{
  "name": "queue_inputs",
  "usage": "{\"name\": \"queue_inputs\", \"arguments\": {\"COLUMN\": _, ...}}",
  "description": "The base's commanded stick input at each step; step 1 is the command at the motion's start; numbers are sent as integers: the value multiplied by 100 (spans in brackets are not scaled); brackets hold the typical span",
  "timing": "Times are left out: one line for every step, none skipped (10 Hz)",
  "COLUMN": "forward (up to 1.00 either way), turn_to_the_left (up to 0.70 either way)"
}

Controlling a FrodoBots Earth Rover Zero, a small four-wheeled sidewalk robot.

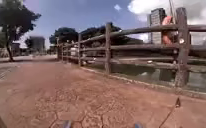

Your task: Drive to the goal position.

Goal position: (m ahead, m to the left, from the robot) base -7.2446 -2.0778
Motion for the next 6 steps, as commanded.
{"name": "queue_inputs", "arguments": {"forward": 0, "turn_to_the_left": 50}}
{"name": "queue_inputs", "arguments": {"forward": 0, "turn_to_the_left": 50}}
{"name": "queue_inputs", "arguments": {"forward": 0, "turn_to_the_left": 50}}
{"name": "queue_inputs", "arguments": {"forward": 0, "turn_to_the_left": 50}}
{"name": "queue_inputs", "arguments": {"forward": 0, "turn_to_the_left": 50}}
{"name": "queue_inputs", "arguments": {"forward": 0, "turn_to_the_left": 50}}
